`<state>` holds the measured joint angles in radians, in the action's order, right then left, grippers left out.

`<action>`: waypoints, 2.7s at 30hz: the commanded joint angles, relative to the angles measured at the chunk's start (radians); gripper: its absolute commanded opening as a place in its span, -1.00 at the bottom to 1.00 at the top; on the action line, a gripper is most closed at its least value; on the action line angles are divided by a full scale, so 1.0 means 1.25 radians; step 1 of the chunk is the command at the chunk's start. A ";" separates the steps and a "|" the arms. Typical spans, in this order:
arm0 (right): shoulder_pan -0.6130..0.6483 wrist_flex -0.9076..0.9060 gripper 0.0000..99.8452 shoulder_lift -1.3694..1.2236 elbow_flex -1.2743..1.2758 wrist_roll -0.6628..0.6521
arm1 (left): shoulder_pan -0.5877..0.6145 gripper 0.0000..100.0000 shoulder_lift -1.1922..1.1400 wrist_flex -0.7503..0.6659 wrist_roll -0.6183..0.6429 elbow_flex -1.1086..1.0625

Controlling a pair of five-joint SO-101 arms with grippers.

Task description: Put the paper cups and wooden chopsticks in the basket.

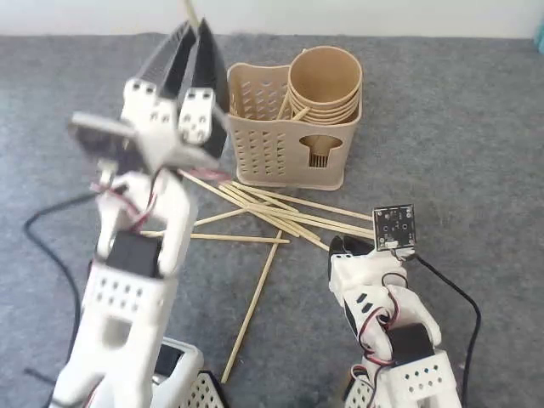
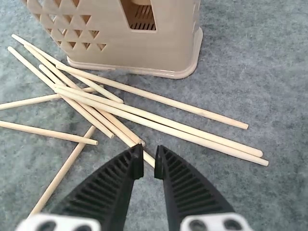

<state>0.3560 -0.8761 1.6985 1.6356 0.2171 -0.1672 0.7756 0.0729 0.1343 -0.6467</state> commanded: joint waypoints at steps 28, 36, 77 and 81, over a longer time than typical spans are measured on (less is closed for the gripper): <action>-0.009 -0.003 -0.90 0.014 -0.014 -0.015 | 0.072 -0.59 -0.196 0.038 -0.006 0.102; 0.073 -0.102 -0.90 0.006 -0.095 0.052 | 0.253 -0.59 0.119 0.648 -0.002 0.091; 0.314 0.123 -0.89 -1.325 -0.752 0.406 | 0.567 -0.59 -0.323 0.492 -0.009 -0.250; 0.319 0.078 -0.86 -1.364 -0.813 0.406 | 0.567 -0.59 -0.345 0.492 -0.009 -0.235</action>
<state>0.7426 -0.7288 0.0092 0.7227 0.7112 0.5386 0.3460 0.7050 0.1312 -0.9966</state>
